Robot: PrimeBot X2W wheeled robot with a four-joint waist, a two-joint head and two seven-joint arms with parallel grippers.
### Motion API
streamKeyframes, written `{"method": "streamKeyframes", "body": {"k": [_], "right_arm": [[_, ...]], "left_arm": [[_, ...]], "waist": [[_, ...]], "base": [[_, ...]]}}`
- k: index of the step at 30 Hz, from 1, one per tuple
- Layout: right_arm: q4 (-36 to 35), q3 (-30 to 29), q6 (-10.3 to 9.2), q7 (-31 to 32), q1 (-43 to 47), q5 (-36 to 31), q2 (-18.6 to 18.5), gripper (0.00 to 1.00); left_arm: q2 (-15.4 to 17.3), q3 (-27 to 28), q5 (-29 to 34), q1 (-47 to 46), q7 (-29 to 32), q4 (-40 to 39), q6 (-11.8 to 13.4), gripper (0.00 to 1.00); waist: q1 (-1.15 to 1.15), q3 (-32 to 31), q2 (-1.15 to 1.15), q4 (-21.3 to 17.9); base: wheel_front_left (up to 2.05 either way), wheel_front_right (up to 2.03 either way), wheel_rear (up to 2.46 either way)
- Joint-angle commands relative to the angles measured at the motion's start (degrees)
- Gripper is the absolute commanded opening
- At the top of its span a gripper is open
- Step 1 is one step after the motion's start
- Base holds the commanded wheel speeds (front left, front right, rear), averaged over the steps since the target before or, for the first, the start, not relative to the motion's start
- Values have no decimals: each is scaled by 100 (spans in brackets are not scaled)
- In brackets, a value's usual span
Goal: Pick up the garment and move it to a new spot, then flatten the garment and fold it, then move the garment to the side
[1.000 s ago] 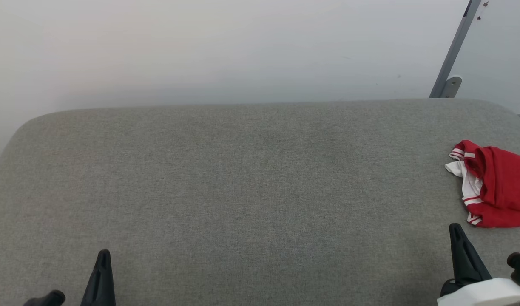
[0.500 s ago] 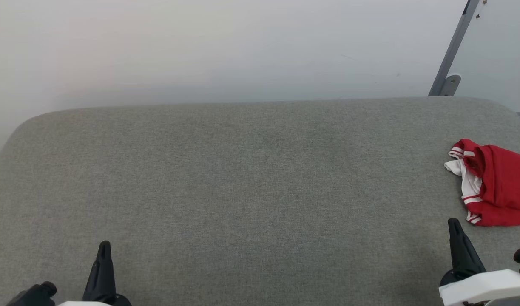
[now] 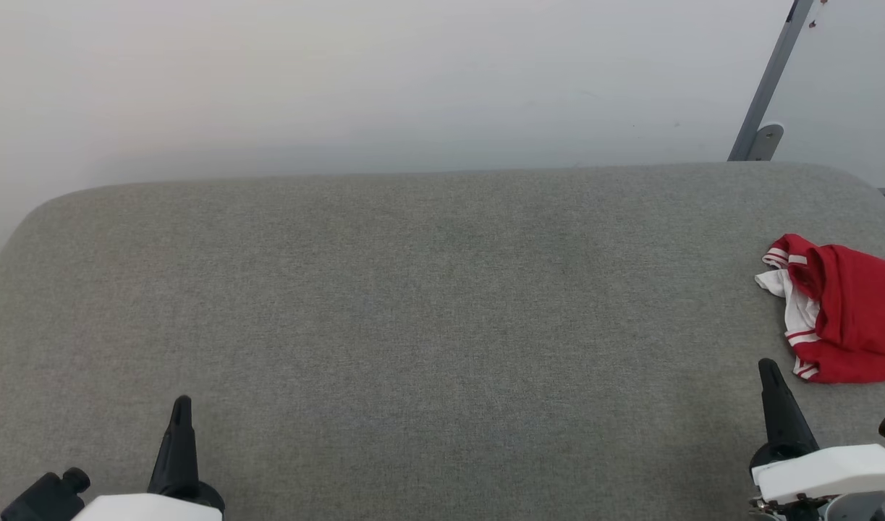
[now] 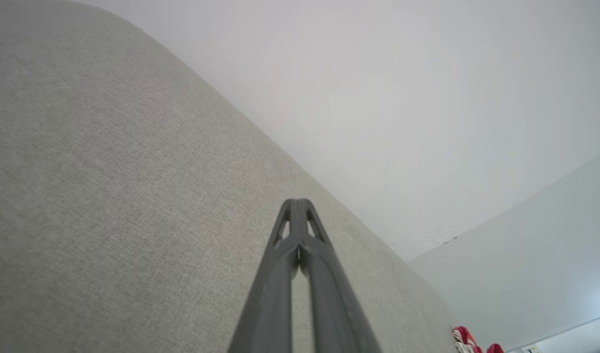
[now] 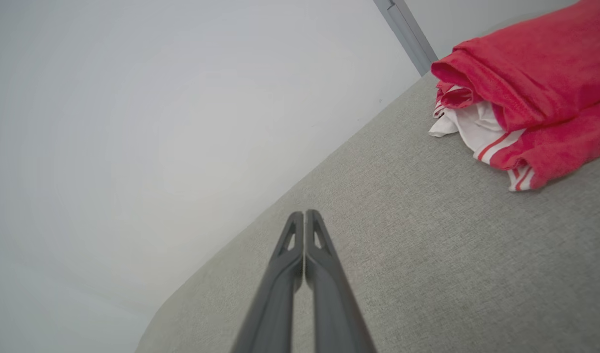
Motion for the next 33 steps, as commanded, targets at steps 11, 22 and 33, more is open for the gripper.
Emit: {"method": "streamKeyframes", "body": {"k": [11,22,33], "right_arm": [[1,-64,0,216,-225,779,59,0],[38,-93,0,387,-322,1406,126,0],[75,-120,0,541,-410,1979,182,0]], "left_arm": [[12,31,-831,-313,218,53,-14,0],[-9,42,-1510,-476,407,143,-16,0],[-29,54,-2142,-604,576,232,-19,0]], "waist": [[0,20,0,-14],[0,40,0,-29],[0,60,0,-44]], "base": [[0,0,0],[0,0,0],[0,0,0]]}}
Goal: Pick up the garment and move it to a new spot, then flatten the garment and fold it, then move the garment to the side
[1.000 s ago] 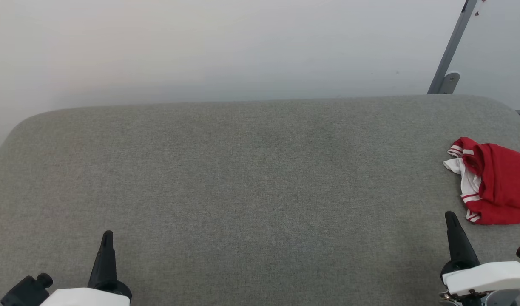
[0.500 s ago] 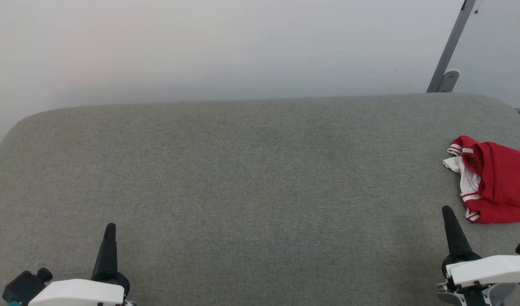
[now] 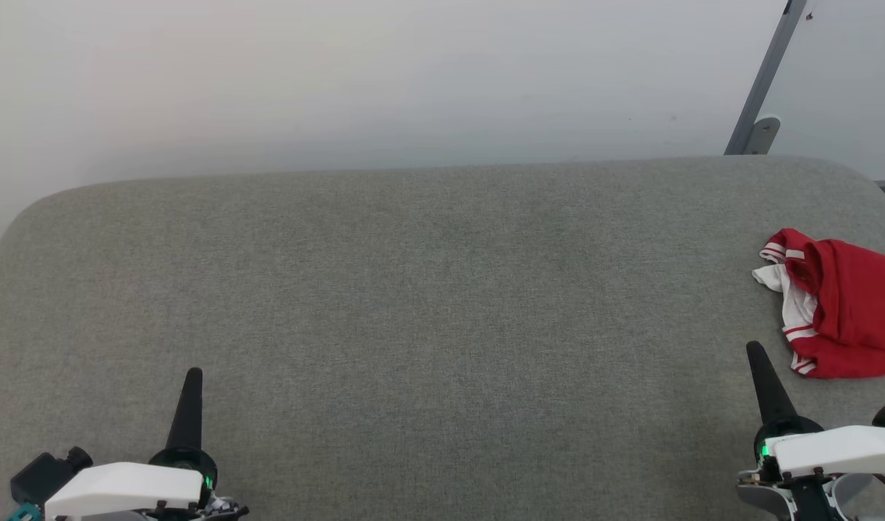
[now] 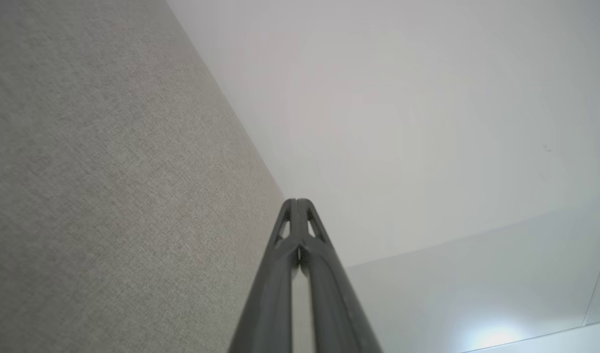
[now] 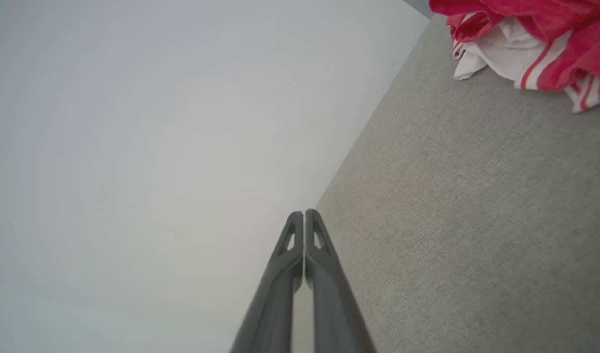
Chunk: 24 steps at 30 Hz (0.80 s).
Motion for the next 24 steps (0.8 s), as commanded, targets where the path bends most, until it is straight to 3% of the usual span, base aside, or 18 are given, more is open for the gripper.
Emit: {"method": "streamKeyframes", "body": {"k": [1,24], "right_arm": [[-29,-20,0,42,-119,137,5,0],[40,-67,0,313,-264,1119,106,0]], "left_arm": [[12,28,-174,-128,42,-15,-19,0],[-28,52,-1227,-365,336,137,-25,0]], "waist": [[0,2,0,-2],[0,42,0,-31]], "base": [[0,0,0],[0,0,0]]}}
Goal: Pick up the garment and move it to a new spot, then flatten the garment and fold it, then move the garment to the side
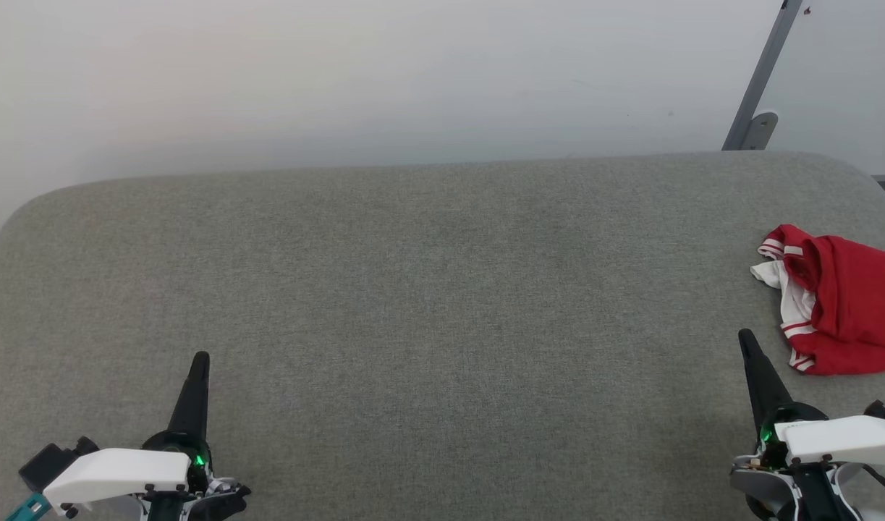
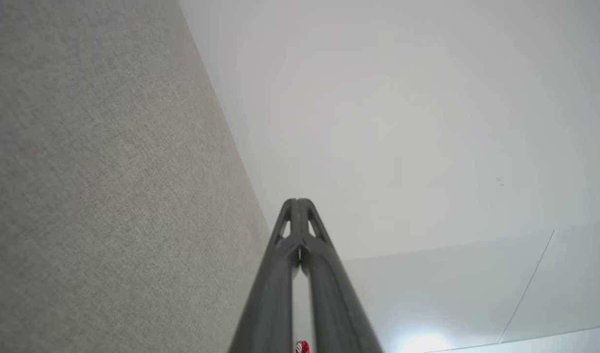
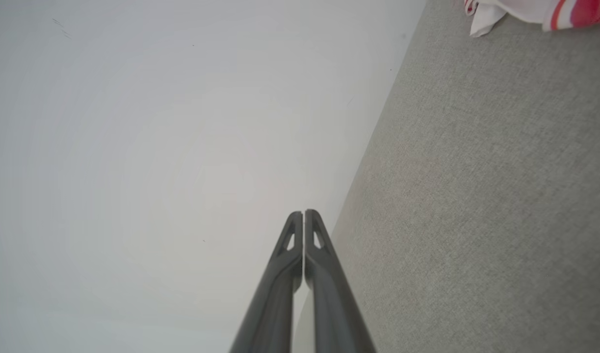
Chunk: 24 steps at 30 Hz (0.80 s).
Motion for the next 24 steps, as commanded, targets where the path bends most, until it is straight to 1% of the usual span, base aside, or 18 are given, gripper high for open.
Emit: {"method": "streamKeyframes", "body": {"k": [1,24], "right_arm": [[-5,-23,0,33,-100,91,8,0],[55,-60,0,260,-222,937,101,0]], "left_arm": [[-3,30,-61,-114,30,-2,-25,0],[-38,50,-995,-308,290,131,-30,0]], "waist": [[0,1,0,0],[0,43,0,-31]], "base": [[0,0,0],[0,0,0]]}}
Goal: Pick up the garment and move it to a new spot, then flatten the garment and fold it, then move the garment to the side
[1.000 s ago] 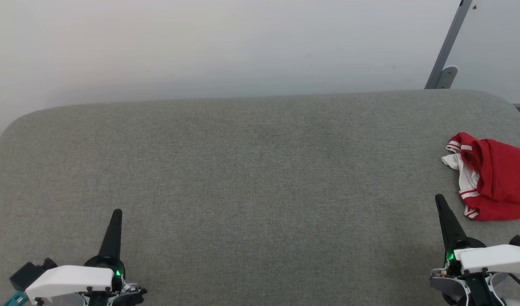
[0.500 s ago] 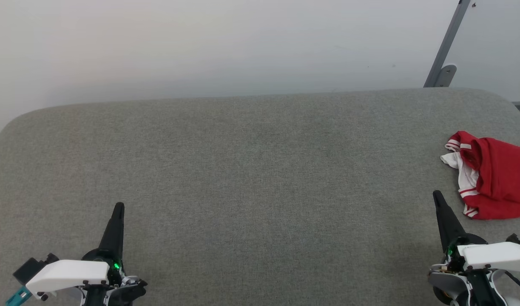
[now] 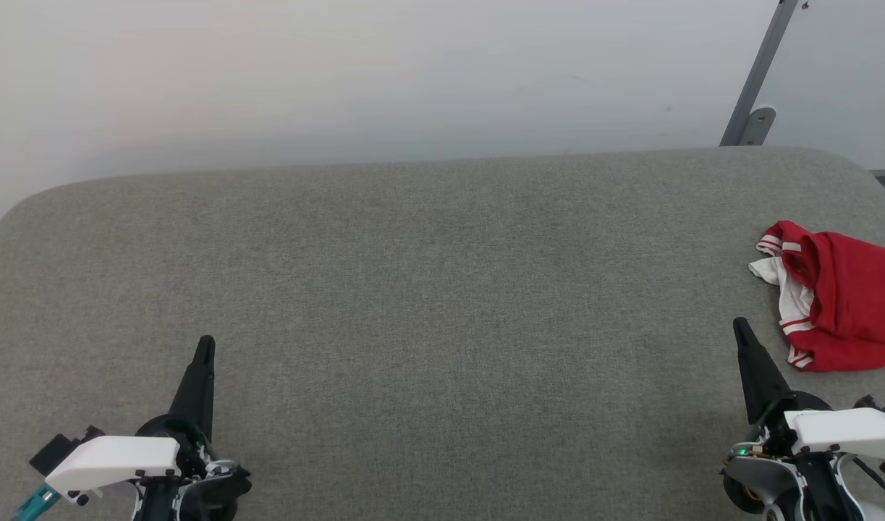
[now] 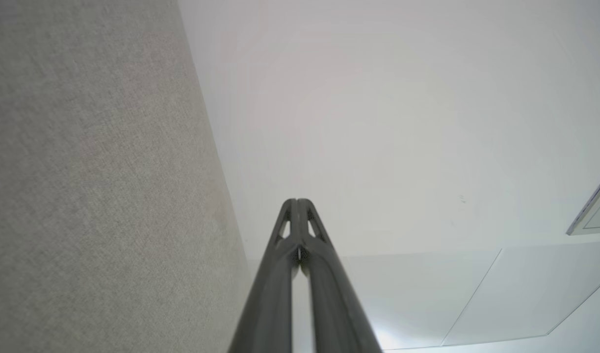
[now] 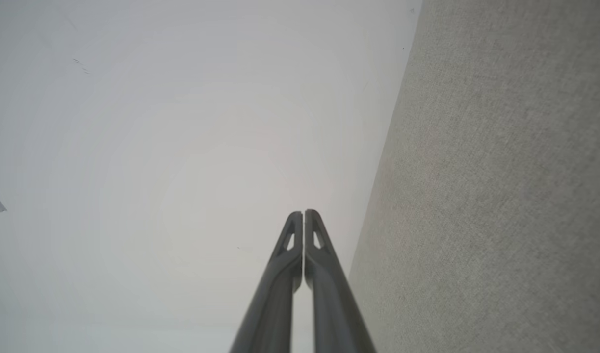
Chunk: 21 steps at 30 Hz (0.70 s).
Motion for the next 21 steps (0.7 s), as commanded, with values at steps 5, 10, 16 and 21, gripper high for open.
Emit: {"method": "streamKeyframes", "body": {"k": [5,10,16,21], "right_arm": [[23,-25,1,68,-103,256,39,0],[22,-22,1,67,-84,227,37,0],[22,-21,1,66,-84,227,36,0],[22,-21,0,66,-83,227,36,0]], "left_arm": [[-16,29,-269,-127,83,37,-30,0],[-18,30,-248,-116,86,34,-30,0],[-19,32,-245,-116,87,33,-30,0],[-20,33,-242,-117,88,33,-30,0]], "waist": [[0,11,0,-8],[0,11,0,-8],[0,11,0,-8],[0,11,0,-8]], "base": [[0,0,0],[0,0,0],[0,0,0],[0,0,0]]}}
